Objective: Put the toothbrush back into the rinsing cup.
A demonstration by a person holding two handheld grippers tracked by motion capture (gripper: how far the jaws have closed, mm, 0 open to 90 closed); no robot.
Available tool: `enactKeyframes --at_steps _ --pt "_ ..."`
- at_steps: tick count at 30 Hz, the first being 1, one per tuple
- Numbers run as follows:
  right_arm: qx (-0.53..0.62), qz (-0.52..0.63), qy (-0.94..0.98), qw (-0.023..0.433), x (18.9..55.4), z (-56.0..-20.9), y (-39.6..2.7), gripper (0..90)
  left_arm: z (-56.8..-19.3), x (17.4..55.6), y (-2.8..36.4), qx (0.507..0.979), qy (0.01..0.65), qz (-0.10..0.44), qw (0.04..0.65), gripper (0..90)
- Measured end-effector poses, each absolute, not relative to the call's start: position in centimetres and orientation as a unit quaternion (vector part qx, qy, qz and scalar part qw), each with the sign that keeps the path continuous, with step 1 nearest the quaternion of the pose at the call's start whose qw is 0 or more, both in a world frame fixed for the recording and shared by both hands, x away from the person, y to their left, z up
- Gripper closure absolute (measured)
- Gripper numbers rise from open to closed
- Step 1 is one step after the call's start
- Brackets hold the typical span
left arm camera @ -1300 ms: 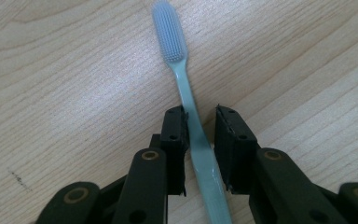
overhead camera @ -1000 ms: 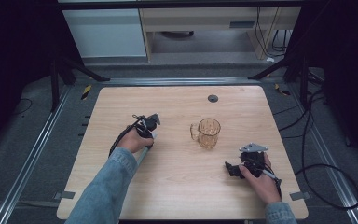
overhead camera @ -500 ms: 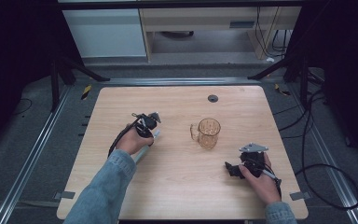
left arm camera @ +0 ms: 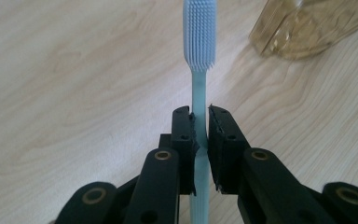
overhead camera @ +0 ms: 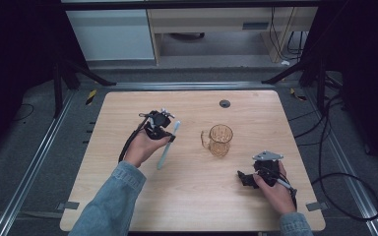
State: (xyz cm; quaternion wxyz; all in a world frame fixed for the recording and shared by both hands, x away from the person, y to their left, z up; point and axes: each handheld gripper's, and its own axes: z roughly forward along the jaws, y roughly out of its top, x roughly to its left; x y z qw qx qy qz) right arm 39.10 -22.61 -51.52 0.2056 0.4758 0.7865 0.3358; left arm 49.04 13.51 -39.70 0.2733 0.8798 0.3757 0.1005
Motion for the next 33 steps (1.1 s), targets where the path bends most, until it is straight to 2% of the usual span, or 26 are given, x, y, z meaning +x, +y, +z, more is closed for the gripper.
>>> enactKeyframes --at_steps 14,33 --pt "0.476 0.335 0.787 0.205 39.1 -51.5 -22.6 0.4 -37.4 47.5 13.0 0.847 0.364 0.167 0.348 80.7" --pt "0.471 0.338 0.789 0.204 39.0 -51.5 -22.6 0.4 -37.3 46.2 12.2 0.799 0.357 0.222 0.429 80.8"
